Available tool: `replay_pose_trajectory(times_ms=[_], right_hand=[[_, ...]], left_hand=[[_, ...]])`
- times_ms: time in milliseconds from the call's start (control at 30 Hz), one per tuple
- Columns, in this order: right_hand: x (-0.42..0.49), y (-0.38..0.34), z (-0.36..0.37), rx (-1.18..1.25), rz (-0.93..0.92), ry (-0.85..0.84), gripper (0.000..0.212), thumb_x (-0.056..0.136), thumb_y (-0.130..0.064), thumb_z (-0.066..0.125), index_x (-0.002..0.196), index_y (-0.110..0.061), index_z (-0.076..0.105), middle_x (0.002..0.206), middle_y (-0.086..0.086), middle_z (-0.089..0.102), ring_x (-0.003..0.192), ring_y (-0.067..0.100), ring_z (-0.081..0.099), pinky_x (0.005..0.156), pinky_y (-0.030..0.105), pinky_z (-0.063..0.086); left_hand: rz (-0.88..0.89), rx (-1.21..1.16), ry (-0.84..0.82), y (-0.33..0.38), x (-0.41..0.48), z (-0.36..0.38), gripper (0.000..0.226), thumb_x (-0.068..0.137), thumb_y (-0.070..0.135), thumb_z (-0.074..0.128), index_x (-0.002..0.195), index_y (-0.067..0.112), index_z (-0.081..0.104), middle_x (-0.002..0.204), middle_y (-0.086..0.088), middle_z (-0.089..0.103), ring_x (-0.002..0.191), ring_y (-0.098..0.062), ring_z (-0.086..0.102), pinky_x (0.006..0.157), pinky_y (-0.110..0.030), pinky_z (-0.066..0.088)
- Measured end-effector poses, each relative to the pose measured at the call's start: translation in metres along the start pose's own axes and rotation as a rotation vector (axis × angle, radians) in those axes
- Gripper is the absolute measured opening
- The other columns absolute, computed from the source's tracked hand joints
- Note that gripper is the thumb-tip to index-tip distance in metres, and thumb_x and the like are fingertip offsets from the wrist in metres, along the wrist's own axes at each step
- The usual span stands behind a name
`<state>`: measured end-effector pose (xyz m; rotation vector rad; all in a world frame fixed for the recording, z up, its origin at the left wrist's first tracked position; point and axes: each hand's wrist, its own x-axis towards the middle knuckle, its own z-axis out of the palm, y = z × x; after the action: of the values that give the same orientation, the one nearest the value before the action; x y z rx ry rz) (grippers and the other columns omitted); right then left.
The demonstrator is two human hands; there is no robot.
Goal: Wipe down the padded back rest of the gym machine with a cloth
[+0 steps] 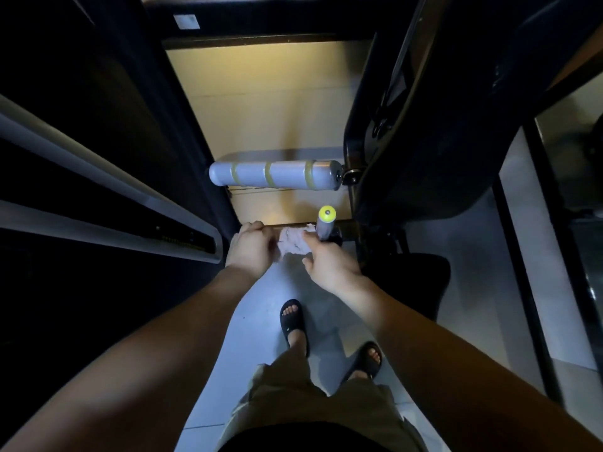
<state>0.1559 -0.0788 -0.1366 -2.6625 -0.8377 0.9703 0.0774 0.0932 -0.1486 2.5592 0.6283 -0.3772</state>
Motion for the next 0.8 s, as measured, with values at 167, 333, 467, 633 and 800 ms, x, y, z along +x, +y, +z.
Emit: replay_pose_trajectory(times_ms=[167, 333, 467, 633, 800], right_hand=[[-0.013, -0.011, -0.014, 0.111, -0.064, 0.033, 0.041, 0.095, -0.031, 0.056, 0.136, -0.033, 0.050, 0.111, 0.007, 0.070, 0.097, 0.035, 0.066, 0.076, 0.040, 0.057], [-0.036, -0.003, -0.025, 0.224, -0.165, 0.115, 0.002, 0.092, -0.027, 0.058, 0.093, -0.026, 0.057, 0.090, -0.004, 0.064, 0.084, 0.029, 0.063, 0.070, 0.042, 0.055], [-0.056, 0.004, -0.042, 0.320, -0.212, 0.083, 0.026, 0.092, -0.036, 0.065, 0.116, -0.029, 0.059, 0.086, -0.013, 0.050, 0.079, 0.008, 0.053, 0.074, 0.029, 0.045], [-0.068, 0.021, -0.053, 0.416, -0.310, 0.137, 0.008, 0.092, -0.027, 0.066, 0.088, -0.030, 0.059, 0.081, -0.010, 0.044, 0.072, 0.007, 0.045, 0.069, 0.029, 0.040], [-0.077, 0.064, -0.081, 0.479, -0.331, 0.075, 0.010, 0.085, -0.024, 0.072, 0.078, -0.028, 0.067, 0.096, -0.007, 0.051, 0.083, 0.008, 0.056, 0.084, 0.026, 0.048]], left_hand=[[-0.050, -0.496, -0.056, 0.001, -0.033, -0.026, 0.007, 0.084, 0.026, 0.058, 0.084, 0.025, 0.051, 0.072, 0.004, 0.063, 0.069, -0.020, 0.056, 0.067, -0.034, 0.049], [-0.037, -0.727, 0.009, 0.009, -0.052, -0.048, 0.013, 0.093, 0.014, 0.056, 0.085, 0.022, 0.050, 0.080, -0.016, 0.064, 0.065, -0.021, 0.056, 0.068, -0.042, 0.052], [0.007, -0.870, -0.055, 0.029, -0.060, -0.059, 0.012, 0.092, 0.012, 0.055, 0.085, 0.020, 0.058, 0.075, -0.010, 0.057, 0.070, -0.019, 0.053, 0.071, -0.039, 0.048], [0.030, -0.922, -0.117, 0.061, -0.068, -0.067, 0.014, 0.090, 0.015, 0.049, 0.083, 0.021, 0.059, 0.072, -0.003, 0.054, 0.069, -0.018, 0.048, 0.070, -0.037, 0.043], [0.038, -0.709, -0.111, 0.094, -0.072, -0.062, 0.012, 0.092, 0.018, 0.050, 0.084, 0.026, 0.054, 0.063, 0.007, 0.059, 0.061, -0.017, 0.052, 0.064, -0.040, 0.050]])
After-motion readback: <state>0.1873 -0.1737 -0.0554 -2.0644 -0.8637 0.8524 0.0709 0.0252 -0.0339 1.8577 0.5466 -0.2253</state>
